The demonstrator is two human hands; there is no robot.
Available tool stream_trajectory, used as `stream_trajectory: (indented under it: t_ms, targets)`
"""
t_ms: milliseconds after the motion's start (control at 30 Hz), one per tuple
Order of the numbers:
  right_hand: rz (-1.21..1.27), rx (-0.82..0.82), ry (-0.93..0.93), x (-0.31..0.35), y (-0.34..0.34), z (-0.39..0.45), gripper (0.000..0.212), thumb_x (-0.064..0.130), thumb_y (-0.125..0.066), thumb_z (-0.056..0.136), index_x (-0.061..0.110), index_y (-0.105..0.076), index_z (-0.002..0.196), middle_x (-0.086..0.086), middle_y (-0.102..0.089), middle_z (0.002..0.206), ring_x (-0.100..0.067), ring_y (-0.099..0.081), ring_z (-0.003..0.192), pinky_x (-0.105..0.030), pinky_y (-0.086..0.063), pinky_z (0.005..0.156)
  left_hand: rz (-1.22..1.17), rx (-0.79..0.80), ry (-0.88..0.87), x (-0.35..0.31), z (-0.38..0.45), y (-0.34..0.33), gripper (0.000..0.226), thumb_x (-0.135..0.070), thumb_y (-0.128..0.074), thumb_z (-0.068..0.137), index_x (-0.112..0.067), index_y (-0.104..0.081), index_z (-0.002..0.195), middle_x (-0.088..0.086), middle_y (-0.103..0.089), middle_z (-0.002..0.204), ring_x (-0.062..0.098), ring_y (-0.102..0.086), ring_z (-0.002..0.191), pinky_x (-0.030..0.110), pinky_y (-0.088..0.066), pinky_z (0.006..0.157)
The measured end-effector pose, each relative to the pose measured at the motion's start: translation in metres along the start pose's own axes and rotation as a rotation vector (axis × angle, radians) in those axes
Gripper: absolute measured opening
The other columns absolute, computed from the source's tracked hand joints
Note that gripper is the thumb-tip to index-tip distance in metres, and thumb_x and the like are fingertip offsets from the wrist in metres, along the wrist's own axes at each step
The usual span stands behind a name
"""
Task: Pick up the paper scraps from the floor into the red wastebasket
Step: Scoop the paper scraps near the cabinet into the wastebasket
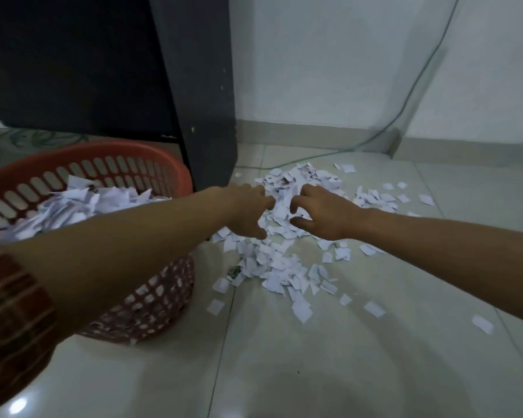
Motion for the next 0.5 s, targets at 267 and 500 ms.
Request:
stream_trajectory:
  t_ms: [267, 500]
  targets:
    - [-0.078, 0.285, -0.118, -0.070, -0.099, -0.048, 0.043, 0.043, -0.050, 0.096, 0.013, -0.047, 0.126, -0.013, -0.041, 0.126, -0.031, -0.044, 0.115, -0.039, -0.043, 0.090, -0.170, 0.113, 0.126, -0.042, 0.049, -0.092, 0.108, -0.081, -0.050, 0.074, -0.026, -0.003, 0.154, 0.009, 0.003, 0.161, 0.039, -0.007, 0.145, 0.061, -0.021, 0.111]
    - [-0.109, 0.257, -0.145, -0.091, -0.147, -0.047, 0.062, 0.054, -0.045, 0.094, 0.017, -0.032, 0.142, -0.015, -0.030, 0.141, -0.033, -0.034, 0.125, -0.043, -0.039, 0.097, -0.542, 0.115, 0.333, -0.072, 0.077, -0.179, 0.127, -0.095, -0.046, 0.055, -0.043, 0.027, 0.144, 0.004, 0.040, 0.151, 0.042, 0.031, 0.139, 0.073, 0.000, 0.106]
Point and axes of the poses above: each hand's wrist, its own z-axis towards the middle knuckle, its own y-axis out of the back of the hand, x = y × z, the point moved 9 cm from there along z, towards the middle knuckle
